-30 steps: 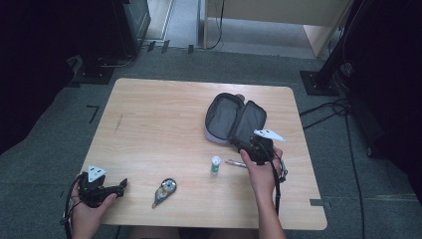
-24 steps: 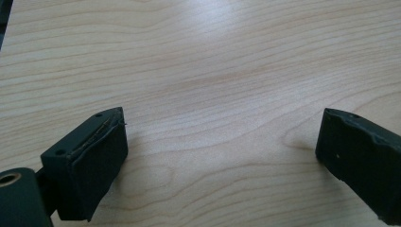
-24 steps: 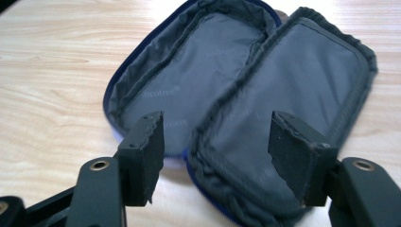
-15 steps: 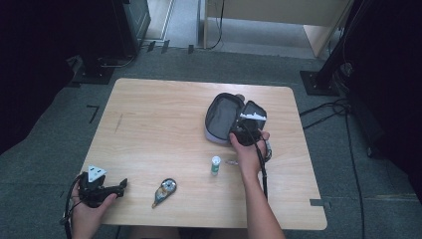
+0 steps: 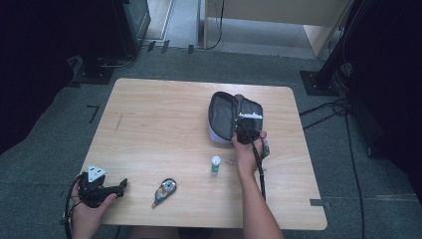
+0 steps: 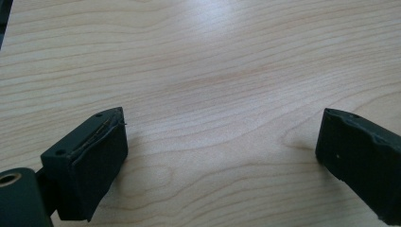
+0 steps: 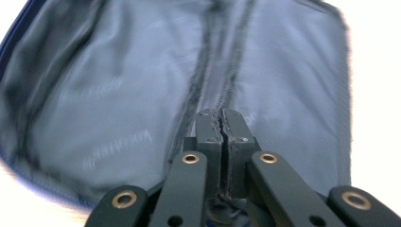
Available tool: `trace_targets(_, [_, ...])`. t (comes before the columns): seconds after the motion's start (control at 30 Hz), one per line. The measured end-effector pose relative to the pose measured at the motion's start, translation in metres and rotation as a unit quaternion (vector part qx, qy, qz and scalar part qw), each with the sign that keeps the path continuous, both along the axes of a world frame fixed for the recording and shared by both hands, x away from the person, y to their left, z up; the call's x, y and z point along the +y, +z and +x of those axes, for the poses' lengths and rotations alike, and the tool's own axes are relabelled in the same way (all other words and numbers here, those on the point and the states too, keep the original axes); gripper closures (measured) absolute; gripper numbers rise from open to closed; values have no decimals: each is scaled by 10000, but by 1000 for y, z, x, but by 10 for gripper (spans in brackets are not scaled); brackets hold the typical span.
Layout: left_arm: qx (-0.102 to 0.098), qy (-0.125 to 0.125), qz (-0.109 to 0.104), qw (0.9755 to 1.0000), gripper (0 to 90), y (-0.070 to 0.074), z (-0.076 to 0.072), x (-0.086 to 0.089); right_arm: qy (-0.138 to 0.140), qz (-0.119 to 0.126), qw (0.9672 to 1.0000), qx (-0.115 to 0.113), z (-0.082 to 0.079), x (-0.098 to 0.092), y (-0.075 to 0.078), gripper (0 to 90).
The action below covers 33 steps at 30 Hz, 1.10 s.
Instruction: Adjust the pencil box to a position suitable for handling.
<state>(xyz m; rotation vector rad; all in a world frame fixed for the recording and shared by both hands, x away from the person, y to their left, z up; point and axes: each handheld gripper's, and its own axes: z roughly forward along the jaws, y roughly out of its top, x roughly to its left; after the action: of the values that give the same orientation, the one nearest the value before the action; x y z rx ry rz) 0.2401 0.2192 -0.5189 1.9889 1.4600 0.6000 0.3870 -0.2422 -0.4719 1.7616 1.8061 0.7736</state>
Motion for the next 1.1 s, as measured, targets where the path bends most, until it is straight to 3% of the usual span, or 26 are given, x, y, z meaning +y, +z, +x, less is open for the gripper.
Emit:
trace_targets(0.17, [2, 0, -1, 10000, 33, 0, 0, 0, 343, -129, 9989, -280, -2, 2, 7, 884])
trace_targets(0.2, [1, 1, -1, 10000, 33, 0, 0, 0, 568, -148, 9975, -404, -2, 5, 12, 886])
trace_targets(0.23, [1, 1, -1, 10000, 33, 0, 0, 0, 568, -148, 9975, -404, -2, 5, 12, 886])
trace_targets(0.3, [1, 1, -2, 10000, 33, 0, 0, 0, 872, -80, 9948, -519, -1, 9, 18, 887])
trace_targets(0.4, [1, 0, -2, 10000, 33, 0, 0, 0, 1072, -82, 9926, -569, 0, 14, 19, 887])
trace_targets(0.43, [1, 0, -2, 10000, 33, 0, 0, 0, 1236, -57, 9905, -602, 0, 18, 20, 887])
trace_targets(0.47, [2, 2, 2, 10000, 33, 0, 0, 0, 1510, -29, 9864, -651, 1, 24, 21, 887])
trace_targets(0.5, [-4, 46, -11, 10000, 33, 0, 0, -1, 1623, -22, 9843, -687, 1, 27, 21, 887])
trace_targets(0.53, [-4, 46, -11, 10000, 33, 0, 0, -1, 1623, -22, 9843, -687, 1, 27, 21, 887])
trace_targets(0.57, [6, 54, -3, 10000, 33, 0, 1, -3, 1921, 46, 9787, -716, 0, 32, 21, 887])
trace_targets(0.67, [7, 20, 10, 10000, 33, 0, 1, -4, 2297, -26, 9714, -598, 1, 34, 17, 886])
trace_targets(0.7, [7, 20, 10, 10000, 33, 0, 1, -4, 2297, -26, 9714, -598, 1, 34, 17, 886])
trace_targets(0.77, [28, 97, 1, 9999, 33, 1, 2, -3, 2630, -112, 9632, -537, 2, 30, 11, 885])
trace_targets(0.83, [-12, 219, 112, 9997, 34, 4, 1, -2, 2827, -30, 9579, -495, 4, 27, 8, 882])
trace_targets(0.87, [-31, 250, 34, 9997, 34, 6, 1, -2, 2829, -77, 9578, -498, 4, 26, 8, 878])
trace_targets(0.93, [-75, 230, -181, 9995, 88, 11, 0, -2, 2706, -67, 9614, -494, 5, 24, 8, 847])
trace_targets(1.0, [-128, 191, -310, 9993, 88, 15, 0, -5, 2548, 173, 9651, -581, 3, 20, 12, 735])
trace_targets(1.03, [-128, 191, -310, 9993, 88, 15, 0, -5, 2548, 173, 9651, -581, 3, 20, 12, 735])
trace_targets(1.07, [-171, 124, -378, 9991, 88, 20, 0, -9, 2408, 337, 9674, -702, -3, 17, 19, 698])
trace_targets(1.1, [-185, 86, -455, 9988, 88, 22, 0, -12, 2346, 335, 9688, -730, -5, 17, 21, 676])
